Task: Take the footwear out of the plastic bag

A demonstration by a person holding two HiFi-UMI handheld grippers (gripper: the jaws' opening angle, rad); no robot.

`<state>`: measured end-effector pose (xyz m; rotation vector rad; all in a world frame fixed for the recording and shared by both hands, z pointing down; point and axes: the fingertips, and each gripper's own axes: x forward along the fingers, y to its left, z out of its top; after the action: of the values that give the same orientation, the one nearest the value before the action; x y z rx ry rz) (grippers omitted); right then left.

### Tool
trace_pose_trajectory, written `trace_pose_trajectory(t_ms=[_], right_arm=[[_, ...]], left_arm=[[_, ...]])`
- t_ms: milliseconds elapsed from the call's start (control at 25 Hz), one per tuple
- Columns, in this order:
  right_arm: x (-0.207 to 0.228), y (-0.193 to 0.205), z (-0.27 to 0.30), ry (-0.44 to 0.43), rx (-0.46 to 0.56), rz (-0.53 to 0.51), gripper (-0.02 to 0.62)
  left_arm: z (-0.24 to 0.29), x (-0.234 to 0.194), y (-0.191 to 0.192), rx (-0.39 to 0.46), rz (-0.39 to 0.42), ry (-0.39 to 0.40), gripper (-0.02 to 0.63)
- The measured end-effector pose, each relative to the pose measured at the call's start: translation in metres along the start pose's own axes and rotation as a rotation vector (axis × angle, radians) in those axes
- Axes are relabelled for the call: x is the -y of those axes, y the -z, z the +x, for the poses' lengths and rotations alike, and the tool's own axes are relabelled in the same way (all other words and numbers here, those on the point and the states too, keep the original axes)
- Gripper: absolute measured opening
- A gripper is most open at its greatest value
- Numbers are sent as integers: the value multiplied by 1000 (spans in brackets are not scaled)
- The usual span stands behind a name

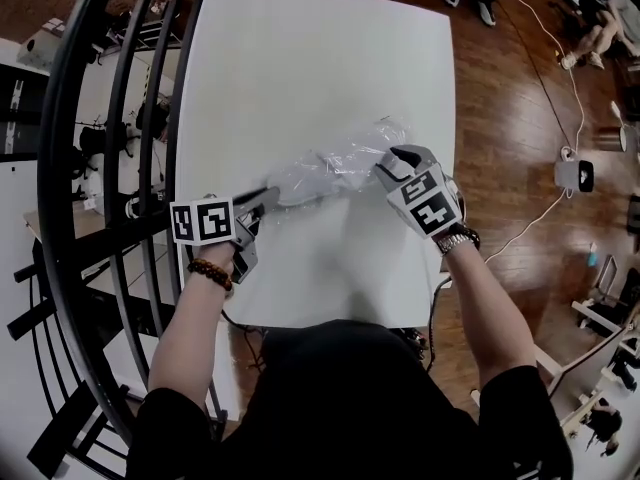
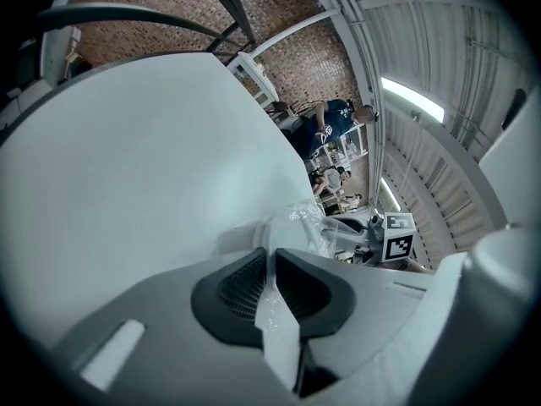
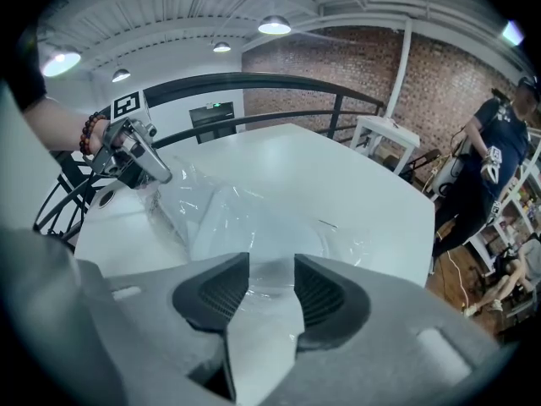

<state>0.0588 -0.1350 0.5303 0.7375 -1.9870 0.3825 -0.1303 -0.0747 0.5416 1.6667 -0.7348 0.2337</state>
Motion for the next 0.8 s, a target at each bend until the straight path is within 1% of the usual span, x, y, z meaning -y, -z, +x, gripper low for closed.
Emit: trace_pose_trajectory(t_ms=[200, 360, 800], right_arm=[[-8, -5, 0, 29, -8, 18, 152], [7, 4, -2, 57, -19, 38, 152], [29, 29, -11, 122, -47, 103, 152]], left_arm=[[-21, -10, -1, 18, -13, 1, 52], [-23, -15, -4, 31, -24, -8, 52], [-41, -29, -3, 77, -70, -33, 52]])
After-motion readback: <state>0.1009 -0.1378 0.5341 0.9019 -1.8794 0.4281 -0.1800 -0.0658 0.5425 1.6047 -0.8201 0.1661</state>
